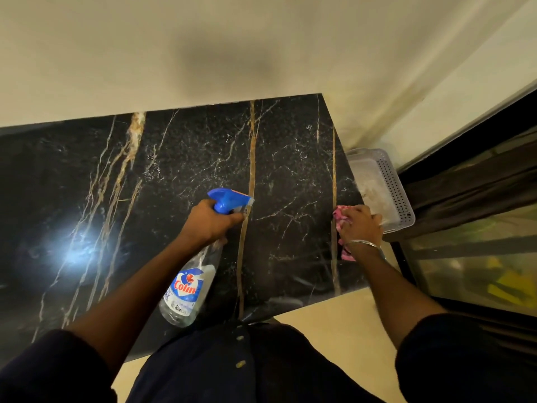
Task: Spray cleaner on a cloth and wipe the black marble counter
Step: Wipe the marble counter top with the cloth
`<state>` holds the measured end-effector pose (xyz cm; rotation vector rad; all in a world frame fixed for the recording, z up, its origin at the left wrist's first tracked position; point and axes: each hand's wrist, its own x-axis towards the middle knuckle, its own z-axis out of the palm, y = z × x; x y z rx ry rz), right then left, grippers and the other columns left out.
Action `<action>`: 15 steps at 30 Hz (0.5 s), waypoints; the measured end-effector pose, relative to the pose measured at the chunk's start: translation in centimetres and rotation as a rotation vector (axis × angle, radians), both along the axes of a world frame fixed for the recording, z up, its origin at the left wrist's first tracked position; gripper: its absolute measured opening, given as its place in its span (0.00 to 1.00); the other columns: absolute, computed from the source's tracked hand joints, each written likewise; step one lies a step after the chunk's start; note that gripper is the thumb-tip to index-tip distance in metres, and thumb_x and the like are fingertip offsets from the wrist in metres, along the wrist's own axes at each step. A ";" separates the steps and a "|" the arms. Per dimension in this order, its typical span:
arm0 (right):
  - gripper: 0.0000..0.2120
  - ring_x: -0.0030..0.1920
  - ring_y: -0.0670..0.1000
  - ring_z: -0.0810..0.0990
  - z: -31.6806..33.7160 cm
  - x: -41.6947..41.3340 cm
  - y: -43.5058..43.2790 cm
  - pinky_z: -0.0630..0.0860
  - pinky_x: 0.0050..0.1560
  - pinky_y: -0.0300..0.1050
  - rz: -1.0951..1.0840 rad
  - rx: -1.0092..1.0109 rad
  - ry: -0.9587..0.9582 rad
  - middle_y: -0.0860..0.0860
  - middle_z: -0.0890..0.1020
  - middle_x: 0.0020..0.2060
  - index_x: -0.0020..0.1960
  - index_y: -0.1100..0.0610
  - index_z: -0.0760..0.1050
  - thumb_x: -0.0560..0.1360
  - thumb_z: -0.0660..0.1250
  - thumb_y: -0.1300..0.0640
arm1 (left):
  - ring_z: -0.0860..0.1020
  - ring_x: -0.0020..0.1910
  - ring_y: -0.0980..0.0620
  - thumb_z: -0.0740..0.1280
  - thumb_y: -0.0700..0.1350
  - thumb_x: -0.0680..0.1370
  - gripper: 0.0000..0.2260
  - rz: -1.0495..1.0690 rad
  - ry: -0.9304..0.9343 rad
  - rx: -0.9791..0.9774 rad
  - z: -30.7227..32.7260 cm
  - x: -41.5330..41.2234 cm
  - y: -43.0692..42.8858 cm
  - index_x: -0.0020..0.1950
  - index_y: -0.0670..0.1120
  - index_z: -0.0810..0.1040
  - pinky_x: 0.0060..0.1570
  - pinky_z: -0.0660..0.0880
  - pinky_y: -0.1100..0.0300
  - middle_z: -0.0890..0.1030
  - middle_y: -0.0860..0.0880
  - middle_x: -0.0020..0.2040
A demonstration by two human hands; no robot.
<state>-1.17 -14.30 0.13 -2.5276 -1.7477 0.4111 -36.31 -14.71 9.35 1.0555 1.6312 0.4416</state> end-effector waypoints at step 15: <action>0.16 0.62 0.54 0.67 -1.4 -12.8 -6.2 0.70 0.56 0.49 0.493 -0.013 0.038 0.47 0.70 0.67 0.63 0.40 0.74 0.75 0.64 0.49 | 0.82 0.47 0.48 0.73 0.47 0.73 0.13 -0.011 0.008 -0.014 -0.8 -0.8 -1.0 0.54 0.44 0.78 0.50 0.80 0.50 0.83 0.45 0.48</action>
